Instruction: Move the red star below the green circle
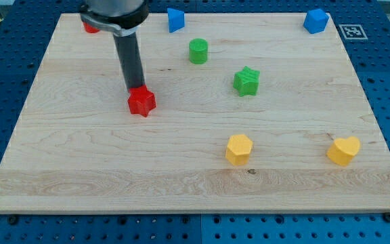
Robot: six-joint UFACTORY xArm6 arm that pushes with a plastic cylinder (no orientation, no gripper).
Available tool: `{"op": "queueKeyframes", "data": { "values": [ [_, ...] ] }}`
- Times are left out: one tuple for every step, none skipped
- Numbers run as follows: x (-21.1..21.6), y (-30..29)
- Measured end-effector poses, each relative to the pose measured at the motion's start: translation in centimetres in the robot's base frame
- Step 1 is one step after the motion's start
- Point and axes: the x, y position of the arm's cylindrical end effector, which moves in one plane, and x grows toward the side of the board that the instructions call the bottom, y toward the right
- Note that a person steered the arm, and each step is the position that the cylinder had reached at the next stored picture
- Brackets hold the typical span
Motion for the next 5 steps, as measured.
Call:
{"op": "queueKeyframes", "data": {
  "values": [
    [0.0,-3.1],
    [1.5,-2.7],
    [2.9,3.8],
    [3.4,6.2],
    [3.3,6.2]
  ]
}}
